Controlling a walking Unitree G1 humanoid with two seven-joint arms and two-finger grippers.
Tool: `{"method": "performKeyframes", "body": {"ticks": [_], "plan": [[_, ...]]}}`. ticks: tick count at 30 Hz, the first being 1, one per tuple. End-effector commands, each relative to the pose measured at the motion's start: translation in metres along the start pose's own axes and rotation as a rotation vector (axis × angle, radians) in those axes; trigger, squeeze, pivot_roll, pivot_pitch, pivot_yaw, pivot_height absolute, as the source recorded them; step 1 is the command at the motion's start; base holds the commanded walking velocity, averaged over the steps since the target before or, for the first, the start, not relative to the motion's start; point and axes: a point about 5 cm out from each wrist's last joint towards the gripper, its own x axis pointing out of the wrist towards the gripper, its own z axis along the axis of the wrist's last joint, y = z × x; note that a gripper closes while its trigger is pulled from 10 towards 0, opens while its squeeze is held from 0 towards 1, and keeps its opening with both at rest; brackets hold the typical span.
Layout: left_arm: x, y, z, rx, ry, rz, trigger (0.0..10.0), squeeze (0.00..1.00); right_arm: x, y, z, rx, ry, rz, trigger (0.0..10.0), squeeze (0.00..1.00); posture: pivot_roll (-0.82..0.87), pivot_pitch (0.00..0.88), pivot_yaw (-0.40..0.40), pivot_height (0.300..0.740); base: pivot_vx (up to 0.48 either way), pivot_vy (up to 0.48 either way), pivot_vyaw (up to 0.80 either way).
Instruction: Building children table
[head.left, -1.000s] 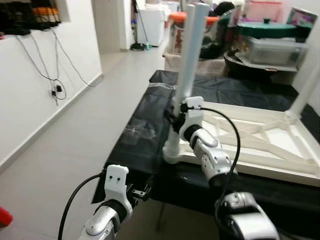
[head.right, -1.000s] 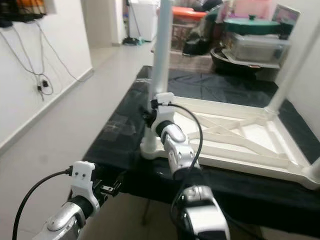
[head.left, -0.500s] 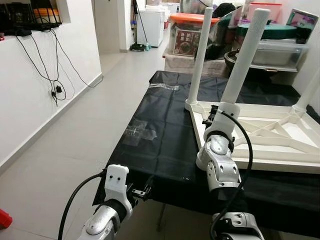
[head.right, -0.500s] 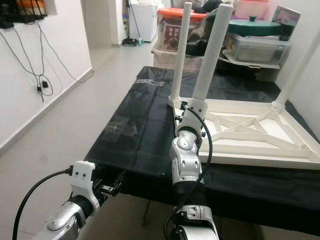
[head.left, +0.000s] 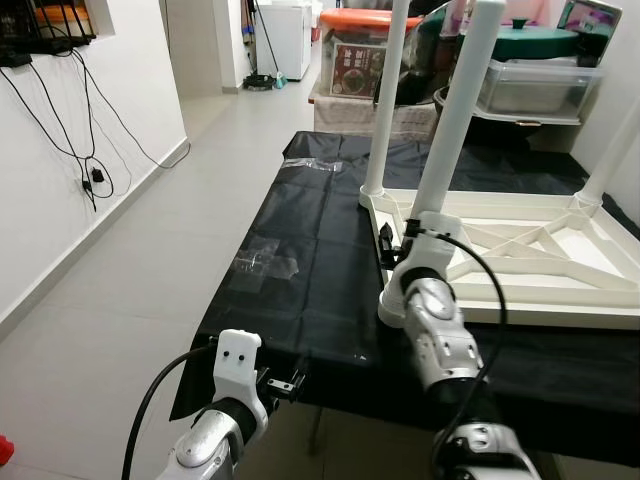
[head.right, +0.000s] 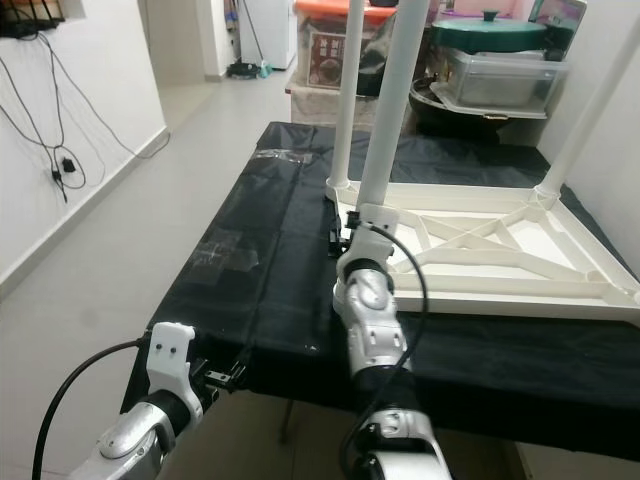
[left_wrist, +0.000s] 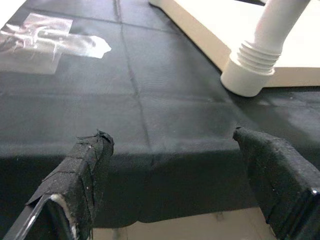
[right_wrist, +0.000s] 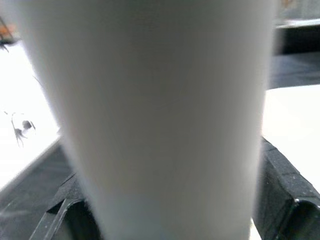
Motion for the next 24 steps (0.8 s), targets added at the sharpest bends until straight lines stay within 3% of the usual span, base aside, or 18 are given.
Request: {"method": "performKeyframes", "body": {"ticks": [1, 3, 4, 5, 6, 7, 8, 9, 11, 14, 16, 24], "plan": [[0.001, -0.004, 0.002, 0.028, -0.025, -0.036, 10.0, 0.0, 0.006, -0.001, 0.004, 0.027, 0.031, 0.206, 10.0, 0.0, 0.16, 0.0, -0.043, 0.74, 0.0, 0.0, 0.0], [0.001, -0.004, 0.002, 0.028, -0.025, -0.036, 10.0, 0.0, 0.006, -0.001, 0.004, 0.027, 0.031, 0.206, 10.0, 0.0, 0.16, 0.0, -0.043, 0.74, 0.0, 0.0, 0.0], [0.0, -0.008, 0.005, 0.048, -0.055, -0.065, 10.0, 0.0, 0.007, -0.002, 0.007, 0.036, 0.05, 0.319, 10.0, 0.0, 0.16, 0.0, -0.043, 0.74, 0.0, 0.0, 0.0], [0.0, -0.008, 0.005, 0.048, -0.055, -0.065, 10.0, 0.0, 0.007, -0.002, 0.007, 0.036, 0.05, 0.319, 10.0, 0.0, 0.16, 0.0, -0.043, 0.74, 0.0, 0.0, 0.0], [-0.002, -0.011, 0.008, 0.067, -0.082, -0.084, 10.0, 0.0, 0.008, 0.001, 0.009, 0.033, 0.067, 0.424, 10.0, 0.0, 0.17, 0.0, -0.044, 0.74, 0.0, 0.0, 0.0], [-0.002, -0.011, 0.008, 0.067, -0.082, -0.084, 10.0, 0.0, 0.008, 0.001, 0.009, 0.033, 0.067, 0.424, 10.0, 0.0, 0.17, 0.0, -0.044, 0.74, 0.0, 0.0, 0.0], [-0.004, -0.014, 0.011, 0.086, -0.11, -0.108, 10.0, 0.0, 0.007, 0.007, 0.011, 0.029, 0.086, 0.536, 10.0, 0.0, 0.17, 0.0, -0.047, 0.74, 0.0, 0.0, 0.0], [-0.004, -0.014, 0.011, 0.086, -0.11, -0.108, 10.0, 0.0, 0.007, 0.007, 0.011, 0.029, 0.086, 0.536, 10.0, 0.0, 0.17, 0.0, -0.047, 0.74, 0.0, 0.0, 0.0], [-0.008, -0.018, 0.015, 0.123, -0.145, -0.129, 10.0, 0.0, 0.005, 0.018, 0.01, -0.003, 0.145, 0.738, 10.0, 0.0, 0.18, 0.0, -0.053, 0.74, 0.0, 0.0, 0.0], [-0.01, -0.019, 0.016, 0.134, -0.155, -0.132, 10.0, 0.0, 0.004, 0.021, 0.009, -0.01, 0.167, 0.803, 10.0, 0.0, 0.18, 0.0, -0.054, 0.74, 0.0, 0.0, 0.0], [-0.014, -0.025, 0.018, 0.158, -0.176, -0.152, 10.0, 0.0, 0.0, 0.029, 0.003, -0.037, 0.229, 0.949, 10.0, 0.0, 0.19, 0.0, -0.059, 0.74, 0.0, 0.0, 0.0], [-0.015, -0.027, 0.017, 0.171, -0.185, -0.165, 10.0, 0.0, 0.0, 0.039, -0.004, -0.036, 0.262, 1.025, 10.0, 0.0, 0.19, 0.0, -0.058, 0.74, 0.0, 0.0, 0.0]]}}
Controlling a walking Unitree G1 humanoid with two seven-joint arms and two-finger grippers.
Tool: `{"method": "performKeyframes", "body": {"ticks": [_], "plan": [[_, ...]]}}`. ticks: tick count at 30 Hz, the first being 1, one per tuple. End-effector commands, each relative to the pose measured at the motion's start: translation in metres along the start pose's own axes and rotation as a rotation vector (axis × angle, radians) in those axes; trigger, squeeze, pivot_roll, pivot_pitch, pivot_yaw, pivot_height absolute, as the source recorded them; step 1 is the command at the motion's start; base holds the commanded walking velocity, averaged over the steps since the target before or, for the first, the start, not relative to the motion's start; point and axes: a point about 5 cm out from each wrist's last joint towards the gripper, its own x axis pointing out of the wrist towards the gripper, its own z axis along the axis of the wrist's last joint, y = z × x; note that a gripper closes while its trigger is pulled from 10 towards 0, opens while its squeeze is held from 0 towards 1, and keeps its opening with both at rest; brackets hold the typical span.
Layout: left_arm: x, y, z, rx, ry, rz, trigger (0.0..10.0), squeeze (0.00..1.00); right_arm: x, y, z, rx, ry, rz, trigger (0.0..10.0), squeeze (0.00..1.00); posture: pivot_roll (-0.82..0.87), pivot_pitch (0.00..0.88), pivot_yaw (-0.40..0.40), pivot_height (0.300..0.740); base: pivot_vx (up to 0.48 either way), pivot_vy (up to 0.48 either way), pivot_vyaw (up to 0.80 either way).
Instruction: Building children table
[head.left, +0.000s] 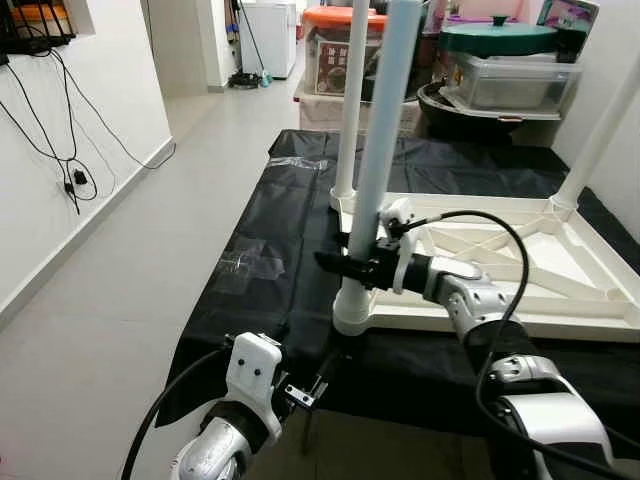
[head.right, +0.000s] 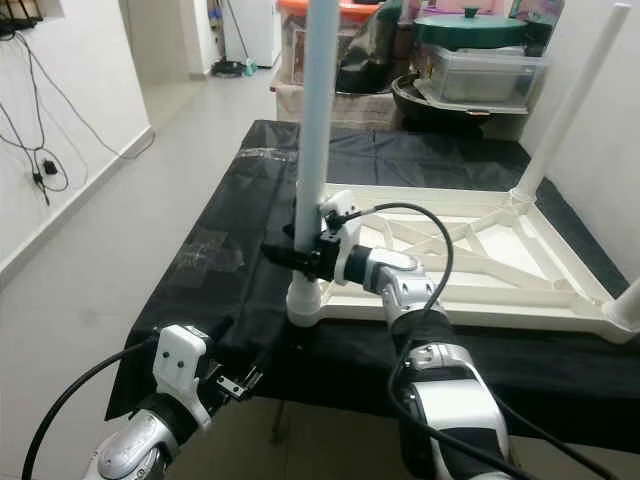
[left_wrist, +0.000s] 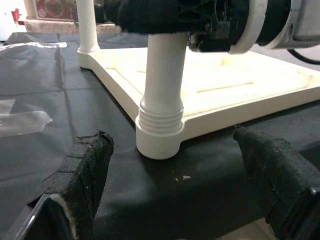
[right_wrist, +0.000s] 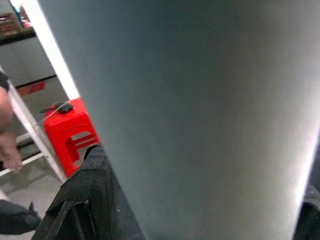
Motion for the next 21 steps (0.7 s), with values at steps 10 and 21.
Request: {"method": "performKeyframes", "body": {"ticks": [10, 21], "plan": [[-0.001, -0.001, -0.002, 0.007, -0.004, -0.004, 10.0, 0.0, 0.027, 0.015, -0.03, -0.043, 0.076, -0.056, 0.0, 0.0, 0.19, 0.0, -0.059, 0.74, 0.0, 0.0, 0.0], [-0.001, 0.001, -0.005, -0.001, 0.002, 0.008, 10.0, 0.0, -0.009, -0.015, -0.038, -0.015, -0.021, -0.898, 0.0, 0.0, 0.16, 0.0, -0.046, 0.74, 0.0, 0.0, 0.0]]}}
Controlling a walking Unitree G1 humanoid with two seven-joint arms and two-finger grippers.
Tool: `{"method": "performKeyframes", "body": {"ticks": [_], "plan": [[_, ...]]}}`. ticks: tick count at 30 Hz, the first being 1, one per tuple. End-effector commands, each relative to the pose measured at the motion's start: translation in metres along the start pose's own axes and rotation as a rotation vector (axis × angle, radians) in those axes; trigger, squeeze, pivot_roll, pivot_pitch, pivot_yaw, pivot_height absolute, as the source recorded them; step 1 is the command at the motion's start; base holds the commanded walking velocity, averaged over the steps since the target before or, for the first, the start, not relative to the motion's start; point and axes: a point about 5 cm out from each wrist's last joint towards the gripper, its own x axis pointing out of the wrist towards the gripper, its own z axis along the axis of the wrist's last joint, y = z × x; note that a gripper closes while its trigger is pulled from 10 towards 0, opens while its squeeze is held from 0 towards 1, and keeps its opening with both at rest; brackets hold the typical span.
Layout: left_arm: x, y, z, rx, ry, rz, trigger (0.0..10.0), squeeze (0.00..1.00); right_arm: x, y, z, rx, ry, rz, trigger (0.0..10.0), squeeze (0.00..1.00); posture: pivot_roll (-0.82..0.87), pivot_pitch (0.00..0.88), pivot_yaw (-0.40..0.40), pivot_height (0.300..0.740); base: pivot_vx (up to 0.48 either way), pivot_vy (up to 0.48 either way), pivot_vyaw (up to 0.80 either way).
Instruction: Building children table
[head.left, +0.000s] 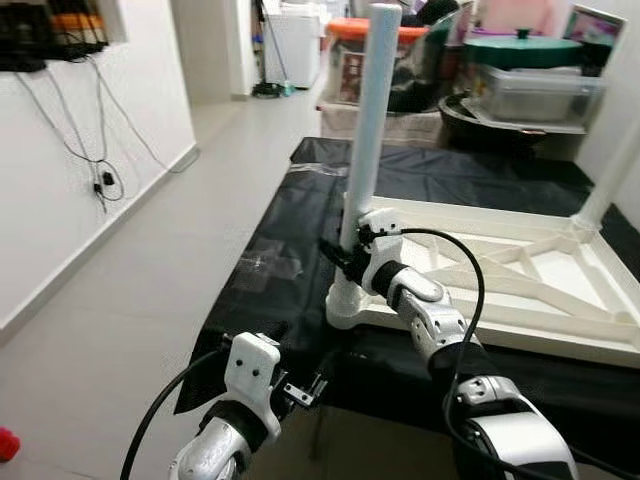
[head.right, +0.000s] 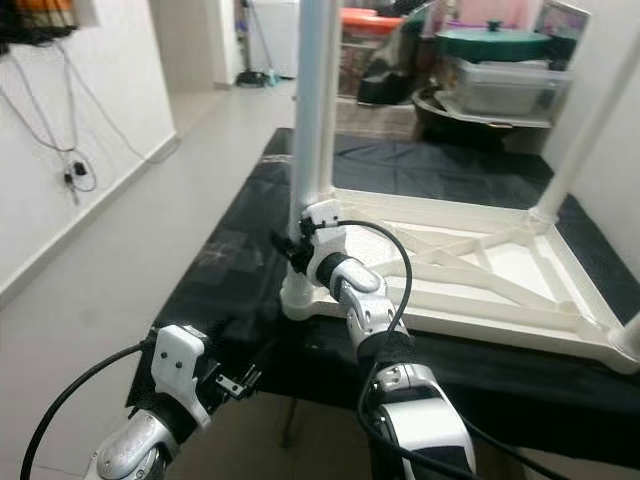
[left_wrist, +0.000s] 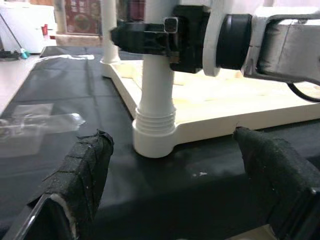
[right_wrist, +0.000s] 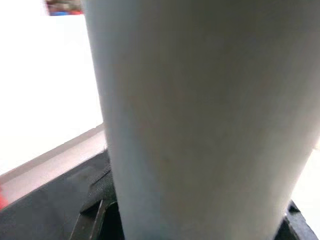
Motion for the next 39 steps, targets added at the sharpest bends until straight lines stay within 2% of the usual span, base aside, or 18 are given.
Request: {"method": "performKeyframes", "body": {"ticks": [1, 2, 3, 5, 6, 7, 9, 18, 19, 24, 25, 28, 29, 33, 35, 36, 38, 39], "plan": [[-0.001, 0.0, -0.004, -0.001, 0.015, 0.001, 10.0, 0.0, -0.013, -0.024, -0.016, 0.012, 0.073, -0.219, 0.0, 0.0, 0.16, 0.0, -0.046, 0.74, 0.0, 0.0, 0.0], [-0.001, 0.0, -0.004, -0.001, 0.015, 0.001, 10.0, 0.0, -0.013, -0.024, -0.016, 0.012, 0.073, -0.219, 0.0, 0.0, 0.16, 0.0, -0.046, 0.74, 0.0, 0.0, 0.0], [-0.001, 0.0, -0.005, -0.002, 0.018, -0.001, 10.0, 0.0, -0.025, -0.035, -0.016, 0.044, 0.053, -0.456, 0.0, 0.0, 0.16, 0.0, -0.05, 0.74, 0.0, 0.0, 0.0], [-0.001, 0.0, -0.005, -0.002, 0.018, -0.001, 10.0, 0.0, -0.025, -0.035, -0.016, 0.044, 0.053, -0.456, 0.0, 0.0, 0.16, 0.0, -0.05, 0.74, 0.0, 0.0, 0.0], [0.0, 0.001, -0.005, -0.002, 0.02, -0.003, 10.0, 0.0, -0.039, -0.038, -0.016, 0.092, 0.038, -0.647, 0.0, 0.0, 0.16, 0.0, -0.047, 0.74, 0.0, 0.0, 0.0], [0.0, 0.001, -0.005, -0.002, 0.02, -0.003, 10.0, 0.0, -0.039, -0.038, -0.016, 0.092, 0.038, -0.647, 0.0, 0.0, 0.16, 0.0, -0.047, 0.74, 0.0, 0.0, 0.0], [0.0, 0.001, -0.006, 0.0, 0.023, -0.005, 10.0, 0.0, -0.049, -0.029, -0.018, 0.164, 0.019, -0.808, 0.0, 0.0, 0.16, 0.0, -0.046, 0.74, 0.0, 0.0, 0.0], [0.001, -0.001, -0.007, 0.001, 0.027, -0.007, 10.0, 0.0, -0.039, -0.007, -0.017, 0.173, -0.001, -0.776, 0.0, 0.0, 0.16, 0.0, -0.054, 0.74, 0.0, 0.0, 0.0], [0.001, -0.001, -0.008, 0.0, 0.028, -0.007, 10.0, 0.0, -0.037, -0.006, -0.016, 0.174, -0.012, -0.741, 10.0, 0.0, 0.16, 0.0, -0.058, 0.74, 0.0, 0.0, 0.0], [0.002, -0.001, -0.008, 0.0, 0.028, -0.007, 10.0, 0.0, -0.036, -0.007, -0.016, 0.162, -0.02, -0.723, 10.0, 0.0, 0.14, 0.0, -0.063, 0.74, 0.0, 0.0, 0.0], [0.002, -0.002, -0.008, 0.0, 0.028, -0.007, 10.0, 0.0, -0.036, -0.007, -0.014, 0.149, -0.037, -0.69, 10.0, 1.0, 0.13, 0.0, -0.056, 0.74, 0.0, 0.0, 0.0], [0.002, -0.002, -0.008, -0.003, 0.029, -0.008, 10.0, 0.0, -0.034, -0.008, -0.015, 0.124, -0.028, -0.62, 10.0, 1.0, 0.11, 0.0, -0.043, 0.74, 0.0, 0.0, 0.0], [0.002, -0.002, -0.008, -0.005, 0.031, -0.009, 10.0, 0.0, -0.03, -0.009, -0.015, 0.137, -0.025, -0.523, 10.0, 0.0, 0.12, 0.0, -0.044, 0.74, 0.0, 0.0, 0.0], [0.002, -0.002, -0.008, -0.006, 0.032, -0.01, 10.0, 0.0, -0.027, -0.009, -0.015, 0.15, -0.024, -0.456, 10.0, 0.0, 0.12, 0.0, -0.044, 0.74, 0.0, 0.0, 0.0], [0.002, -0.001, -0.008, -0.006, 0.035, -0.011, 10.0, 0.0, -0.022, -0.016, -0.01, 0.142, -0.024, -0.241, 10.0, 0.0, 0.12, 0.0, -0.041, 0.74, 0.0, 0.0, 0.0], [0.002, -0.001, -0.008, -0.006, 0.035, -0.011, 10.0, 0.0, -0.022, -0.016, -0.01, 0.142, -0.024, -0.241, 10.0, 0.0, 0.12, 0.0, -0.041, 0.74, 0.0, 0.0, 0.0], [0.002, 0.0, -0.008, -0.006, 0.036, -0.01, 10.0, 0.0, -0.019, -0.021, -0.006, 0.117, -0.016, -0.099, 10.0, 0.0, 0.13, 0.0, -0.034, 0.74, 0.0, 0.0, 0.0], [0.002, 0.002, -0.008, -0.006, 0.036, -0.01, 10.0, 0.0, -0.018, -0.023, 0.0, 0.106, -0.01, 0.045, 10.0, 0.0, 0.14, 0.0, -0.025, 0.74, 0.0, 0.0, 0.0]]}}
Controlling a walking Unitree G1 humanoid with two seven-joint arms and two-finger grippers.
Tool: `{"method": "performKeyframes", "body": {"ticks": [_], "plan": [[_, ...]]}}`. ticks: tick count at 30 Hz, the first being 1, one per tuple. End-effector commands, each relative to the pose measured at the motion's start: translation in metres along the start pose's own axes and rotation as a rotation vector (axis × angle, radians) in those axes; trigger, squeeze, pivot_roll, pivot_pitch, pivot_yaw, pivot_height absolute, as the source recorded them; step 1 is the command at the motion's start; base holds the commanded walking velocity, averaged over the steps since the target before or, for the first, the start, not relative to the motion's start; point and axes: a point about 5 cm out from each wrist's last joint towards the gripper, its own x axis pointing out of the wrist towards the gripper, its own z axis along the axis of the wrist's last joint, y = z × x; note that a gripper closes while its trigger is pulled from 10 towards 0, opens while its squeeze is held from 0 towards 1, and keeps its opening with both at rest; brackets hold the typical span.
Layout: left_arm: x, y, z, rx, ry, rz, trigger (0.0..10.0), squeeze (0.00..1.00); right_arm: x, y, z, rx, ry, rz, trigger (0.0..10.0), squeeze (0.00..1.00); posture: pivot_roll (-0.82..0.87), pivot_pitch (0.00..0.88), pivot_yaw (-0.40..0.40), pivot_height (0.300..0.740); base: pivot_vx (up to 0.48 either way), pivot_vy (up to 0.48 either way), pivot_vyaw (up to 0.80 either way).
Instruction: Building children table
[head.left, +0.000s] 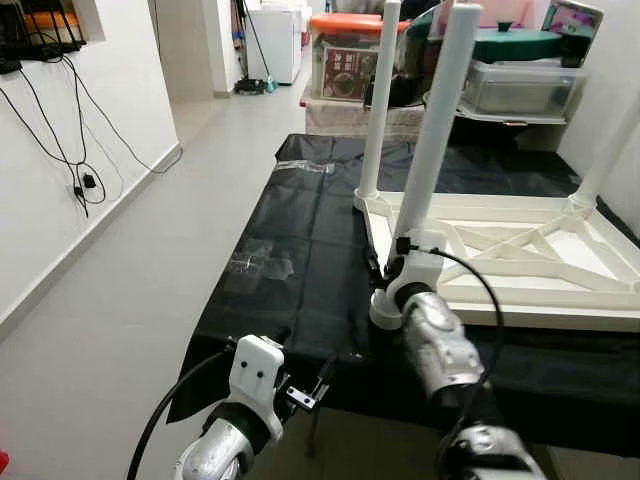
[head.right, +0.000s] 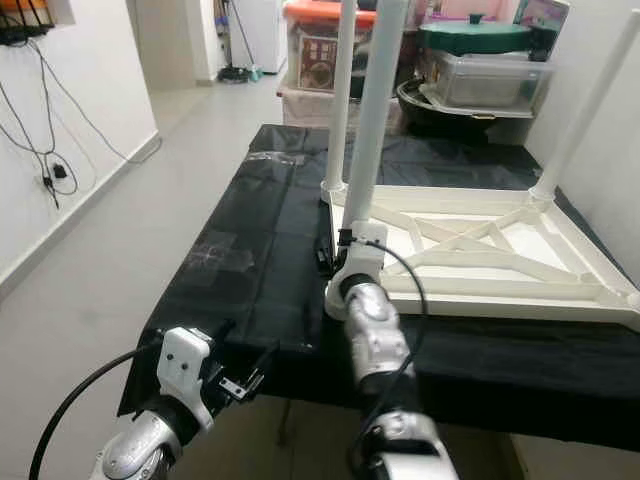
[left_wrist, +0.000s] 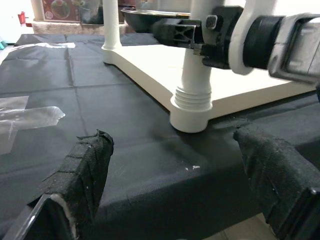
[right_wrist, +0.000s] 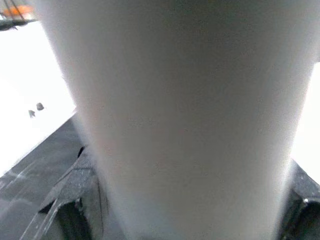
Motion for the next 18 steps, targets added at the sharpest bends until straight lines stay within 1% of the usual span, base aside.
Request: {"method": "performKeyframes", "body": {"ticks": [1, 3, 4, 5, 6, 7, 8, 9, 10, 11, 12, 13, 15, 17, 18], "plan": [[0.001, 0.001, -0.002, -0.007, 0.011, -0.004, 10.0, 0.0, 0.004, 0.005, 0.006, -0.001, 0.017, 0.195, 10.0, 0.0, 0.14, 0.0, -0.025, 0.74, 0.0, 0.0, 0.0], [0.001, 0.002, -0.002, -0.005, 0.011, -0.007, 10.0, 0.0, 0.006, 0.006, 0.014, -0.005, 0.04, 0.368, 10.0, 0.0, 0.16, 0.0, -0.027, 0.74, 0.0, 0.0, 0.0], [0.001, 0.002, -0.002, -0.005, 0.011, -0.007, 10.0, 0.0, 0.006, 0.006, 0.014, -0.005, 0.04, 0.368, 10.0, 0.0, 0.16, 0.0, -0.027, 0.74, 0.0, 0.0, 0.0], [0.001, 0.002, -0.003, -0.003, 0.012, -0.01, 10.0, 0.0, 0.006, 0.007, 0.016, -0.003, 0.05, 0.419, 10.0, 0.0, 0.16, 0.0, -0.027, 0.74, 0.0, 0.0, 0.0], [0.002, 0.002, -0.003, -0.001, 0.012, -0.01, 10.0, 0.0, 0.005, 0.014, 0.017, -0.022, 0.089, 0.562, 10.0, 0.0, 0.17, 0.0, -0.041, 0.74, 0.0, 0.0, 0.0], [0.002, 0.002, -0.003, -0.001, 0.012, -0.01, 10.0, 0.0, 0.005, 0.014, 0.017, -0.022, 0.089, 0.562, 10.0, 0.0, 0.17, 0.0, -0.041, 0.74, 0.0, 0.0, 0.0], [0.002, 0.001, -0.003, 0.0, 0.011, -0.008, 10.0, 0.0, 0.003, 0.021, 0.016, -0.039, 0.142, 0.714, 10.0, 0.0, 0.18, 0.0, -0.051, 0.74, 0.0, 0.0, 0.0], [0.002, 0.001, -0.003, 0.0, 0.011, -0.008, 10.0, 0.0, 0.003, 0.021, 0.016, -0.039, 0.142, 0.714, 10.0, 0.0, 0.18, 0.0, -0.051, 0.74, 0.0, 0.0, 0.0], [0.003, 0.001, -0.002, 0.001, 0.01, -0.007, 10.0, 0.0, 0.001, 0.027, 0.015, -0.058, 0.187, 0.832, 10.0, 0.0, 0.19, 0.0, -0.061, 0.74, 0.0, 0.0, 0.0], [0.003, 0.001, -0.002, 0.001, 0.009, -0.006, 10.0, 0.0, -0.001, 0.03, 0.014, -0.068, 0.217, 0.907, 10.0, 0.0, 0.19, 0.0, -0.062, 0.74, 0.0, 0.0, 0.0], [0.003, 0.001, -0.002, 0.001, 0.009, -0.006, 10.0, 0.0, -0.001, 0.03, 0.014, -0.068, 0.217, 0.907, 10.0, 0.0, 0.19, 0.0, -0.062, 0.74, 0.0, 0.0, 0.0], [0.003, 0.001, -0.002, 0.002, 0.009, -0.005, 10.0, 0.0, -0.001, 0.034, 0.013, -0.064, 0.232, 0.959, 10.0, 0.0, 0.19, 0.0, -0.059, 0.74, 0.0, 0.0, 0.0], [0.003, 0.001, -0.003, 0.002, 0.009, -0.005, 10.0, 0.0, 0.0, 0.042, 0.012, -0.077, 0.25, 1.019, 10.0, 0.0, 0.19, 0.0, -0.061, 0.74, 0.0, 0.0, 0.0], [0.003, 0.001, -0.003, 0.002, 0.009, -0.005, 10.0, 0.0, 0.0, 0.042, 0.012, -0.077, 0.25, 1.019, 10.0, 0.0, 0.19, 0.0, -0.061, 0.74, 0.0, 0.0, 0.0], [0.003, 0.001, -0.003, 0.001, 0.009, -0.005, 10.0, 0.0, 0.0, 0.045, 0.011, -0.084, 0.253, 1.045, 10.0, 0.0, 0.19, 0.0, -0.062, 0.74, 0.0, 0.0, 0.0]]}}
